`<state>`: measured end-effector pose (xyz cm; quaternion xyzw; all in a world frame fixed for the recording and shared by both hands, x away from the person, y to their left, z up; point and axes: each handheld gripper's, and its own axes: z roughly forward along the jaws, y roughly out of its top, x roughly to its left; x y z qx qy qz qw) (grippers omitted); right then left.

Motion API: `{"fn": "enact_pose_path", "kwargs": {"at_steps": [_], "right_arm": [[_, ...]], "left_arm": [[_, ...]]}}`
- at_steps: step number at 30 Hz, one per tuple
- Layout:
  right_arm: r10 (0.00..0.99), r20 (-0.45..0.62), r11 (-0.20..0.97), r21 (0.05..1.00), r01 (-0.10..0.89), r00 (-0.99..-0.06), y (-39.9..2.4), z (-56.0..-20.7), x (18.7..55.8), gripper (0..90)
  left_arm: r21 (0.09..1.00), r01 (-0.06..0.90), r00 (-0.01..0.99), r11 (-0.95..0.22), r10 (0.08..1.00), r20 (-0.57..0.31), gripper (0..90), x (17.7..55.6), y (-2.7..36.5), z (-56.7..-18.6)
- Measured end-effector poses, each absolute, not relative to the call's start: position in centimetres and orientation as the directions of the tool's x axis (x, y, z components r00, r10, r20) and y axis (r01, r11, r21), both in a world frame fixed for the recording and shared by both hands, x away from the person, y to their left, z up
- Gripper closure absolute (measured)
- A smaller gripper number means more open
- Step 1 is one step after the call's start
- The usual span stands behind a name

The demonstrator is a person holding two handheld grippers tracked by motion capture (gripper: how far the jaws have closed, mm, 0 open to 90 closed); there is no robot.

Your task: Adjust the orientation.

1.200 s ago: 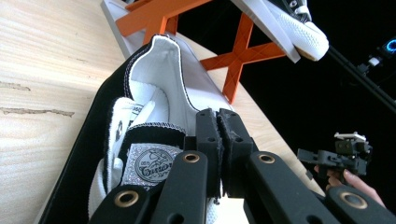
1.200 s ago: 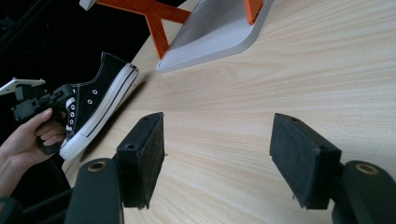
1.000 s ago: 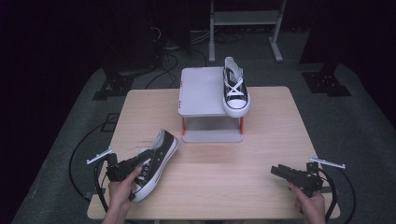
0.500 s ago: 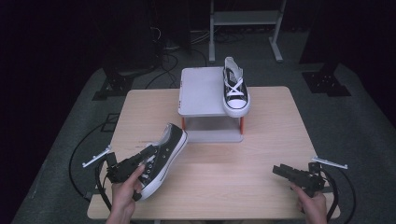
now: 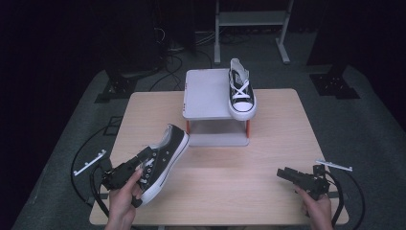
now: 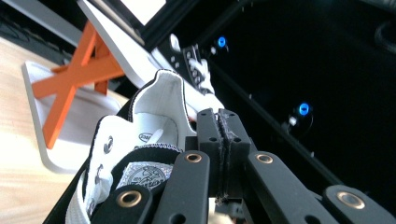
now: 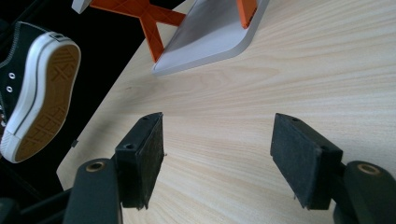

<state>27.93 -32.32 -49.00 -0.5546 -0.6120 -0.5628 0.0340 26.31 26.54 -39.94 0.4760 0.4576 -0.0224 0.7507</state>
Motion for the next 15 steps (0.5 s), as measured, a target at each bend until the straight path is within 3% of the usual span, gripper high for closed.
{"fn": "enact_pose_path", "kwargs": {"at_steps": [15], "right_arm": [[0.640,0.669,-0.247,0.644,0.724,-0.377,-32.0,-49.3,28.5,33.8]], "left_arm": [[0.667,0.362,0.581,0.651,0.402,-0.708,89.5,29.2,25.4,-34.9]]}}
